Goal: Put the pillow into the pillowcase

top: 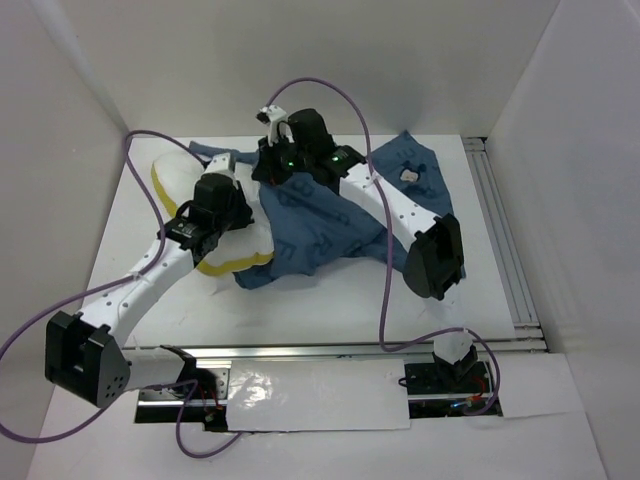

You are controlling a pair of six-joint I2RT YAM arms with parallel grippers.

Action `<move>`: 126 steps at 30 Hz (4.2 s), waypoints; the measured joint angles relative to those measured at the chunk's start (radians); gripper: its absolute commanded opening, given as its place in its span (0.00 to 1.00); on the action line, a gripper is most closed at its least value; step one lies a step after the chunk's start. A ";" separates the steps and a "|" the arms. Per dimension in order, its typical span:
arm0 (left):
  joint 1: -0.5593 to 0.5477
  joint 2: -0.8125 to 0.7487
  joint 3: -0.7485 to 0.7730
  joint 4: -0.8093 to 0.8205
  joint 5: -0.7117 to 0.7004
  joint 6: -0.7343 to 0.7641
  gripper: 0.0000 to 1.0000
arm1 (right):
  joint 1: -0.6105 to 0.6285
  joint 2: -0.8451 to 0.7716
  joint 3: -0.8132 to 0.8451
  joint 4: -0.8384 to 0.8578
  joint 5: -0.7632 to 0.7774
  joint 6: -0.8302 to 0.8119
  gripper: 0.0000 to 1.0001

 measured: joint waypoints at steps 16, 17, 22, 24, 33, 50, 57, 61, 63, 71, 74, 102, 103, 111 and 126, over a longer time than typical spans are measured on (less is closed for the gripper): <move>-0.045 -0.139 -0.161 0.159 0.022 0.051 0.00 | 0.083 -0.064 -0.068 0.177 -0.107 0.073 0.00; -0.049 -0.162 -0.190 0.174 0.022 0.056 0.00 | 0.089 -0.079 -0.086 0.169 -0.043 0.073 0.00; -0.059 -0.267 -0.348 0.214 0.027 0.112 0.00 | 0.097 -0.186 -0.283 0.083 0.213 0.081 0.17; -0.059 -0.276 -0.394 0.218 0.045 0.139 0.00 | 0.086 -0.221 -0.385 0.035 0.258 0.086 0.34; -0.059 -0.275 -0.553 0.303 0.205 0.210 0.00 | 0.030 -0.229 -0.409 -0.143 0.275 -0.031 0.82; -0.019 -0.376 -0.303 -0.053 -0.066 -0.165 1.00 | 0.119 0.214 0.108 -0.128 0.173 -0.556 0.97; 0.031 -0.149 -0.288 -0.101 -0.094 -0.215 1.00 | 0.145 0.325 0.101 0.056 0.328 -0.428 0.54; 0.039 -0.059 -0.277 -0.071 -0.107 -0.212 0.97 | 0.145 0.306 0.018 0.195 0.395 -0.369 0.33; 0.045 -0.031 -0.267 -0.054 -0.108 -0.209 0.89 | 0.145 0.292 -0.033 0.250 0.432 -0.341 0.20; 0.072 0.181 -0.165 0.032 -0.079 -0.200 0.00 | 0.141 0.257 -0.070 0.312 0.531 -0.285 0.00; 0.081 0.245 -0.133 0.092 -0.061 -0.171 0.00 | 0.132 0.225 -0.076 0.310 0.505 -0.282 0.00; 0.019 -0.506 -0.511 0.644 0.290 0.264 0.00 | 0.131 -0.130 -0.069 0.253 0.191 -0.103 0.00; 0.015 -0.492 -0.508 0.661 0.296 0.262 0.00 | 0.137 -0.110 -0.042 0.248 0.183 -0.098 0.00; -0.018 -0.364 -0.497 0.781 0.289 0.258 0.00 | 0.220 0.000 0.101 0.211 0.190 -0.061 0.00; -0.046 -0.338 -0.651 0.772 0.122 0.100 0.00 | 0.236 0.013 -0.097 0.131 0.354 0.115 0.33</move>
